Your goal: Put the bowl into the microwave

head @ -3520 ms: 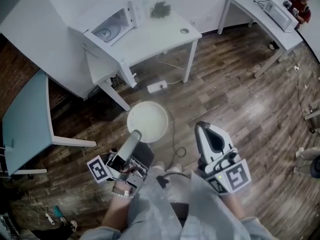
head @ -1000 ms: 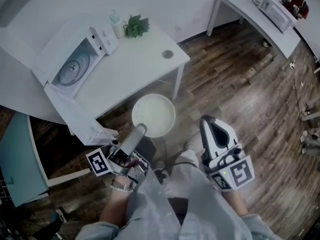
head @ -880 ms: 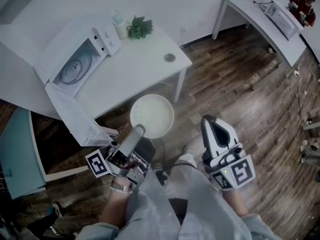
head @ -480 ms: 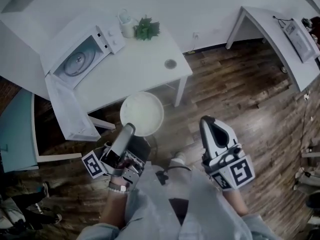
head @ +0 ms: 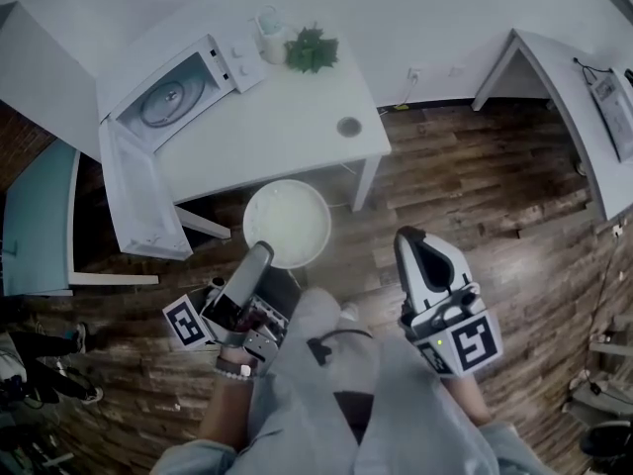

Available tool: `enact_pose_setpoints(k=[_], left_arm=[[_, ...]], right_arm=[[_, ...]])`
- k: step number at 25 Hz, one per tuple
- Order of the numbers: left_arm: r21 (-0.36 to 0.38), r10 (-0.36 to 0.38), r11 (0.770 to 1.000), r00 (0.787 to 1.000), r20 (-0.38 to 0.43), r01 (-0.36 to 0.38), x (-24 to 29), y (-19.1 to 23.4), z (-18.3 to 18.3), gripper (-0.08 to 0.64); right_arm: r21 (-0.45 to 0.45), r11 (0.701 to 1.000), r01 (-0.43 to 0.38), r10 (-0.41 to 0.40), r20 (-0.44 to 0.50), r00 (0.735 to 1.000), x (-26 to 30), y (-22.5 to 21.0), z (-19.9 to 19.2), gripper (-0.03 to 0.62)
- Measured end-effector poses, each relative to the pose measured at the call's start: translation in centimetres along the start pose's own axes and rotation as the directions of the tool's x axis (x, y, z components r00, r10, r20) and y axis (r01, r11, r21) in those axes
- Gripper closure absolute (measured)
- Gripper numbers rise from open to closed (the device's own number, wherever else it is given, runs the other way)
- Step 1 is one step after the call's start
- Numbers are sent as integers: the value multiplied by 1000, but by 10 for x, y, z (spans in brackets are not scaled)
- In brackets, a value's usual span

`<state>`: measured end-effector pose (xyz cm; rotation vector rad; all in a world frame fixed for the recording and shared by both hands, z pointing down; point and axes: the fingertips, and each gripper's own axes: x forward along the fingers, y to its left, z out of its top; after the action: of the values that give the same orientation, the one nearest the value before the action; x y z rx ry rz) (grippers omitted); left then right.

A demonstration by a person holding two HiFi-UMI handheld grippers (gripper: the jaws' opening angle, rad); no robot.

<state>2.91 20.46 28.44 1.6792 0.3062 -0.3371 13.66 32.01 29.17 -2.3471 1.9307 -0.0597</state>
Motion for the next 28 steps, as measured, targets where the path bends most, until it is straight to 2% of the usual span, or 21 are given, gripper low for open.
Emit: enact_pose_setpoints(k=[6, 12, 16, 21, 28], left_arm=[[9, -8, 1000, 999, 44, 7, 5, 9, 18, 305], [21, -5, 1000, 996, 86, 3, 15, 24, 55, 305], [13, -6, 1000, 994, 110, 5, 24, 36, 84, 305], [-28, -3, 1000, 993, 119, 6, 40, 53, 115, 305], [-14, 3, 1000, 994, 113, -2, 59, 64, 169, 305]], right_arm=[[-31, 998, -58, 58, -21, 998, 22, 0, -6, 594], [-53, 994, -91, 88, -50, 995, 62, -9, -10, 594], [-76, 989, -128, 124, -51, 991, 102, -13, -9, 594], [-21, 992, -127, 127, -19, 992, 167, -33, 4, 594], [-59, 986, -154, 155, 12, 988, 250, -36, 27, 594]])
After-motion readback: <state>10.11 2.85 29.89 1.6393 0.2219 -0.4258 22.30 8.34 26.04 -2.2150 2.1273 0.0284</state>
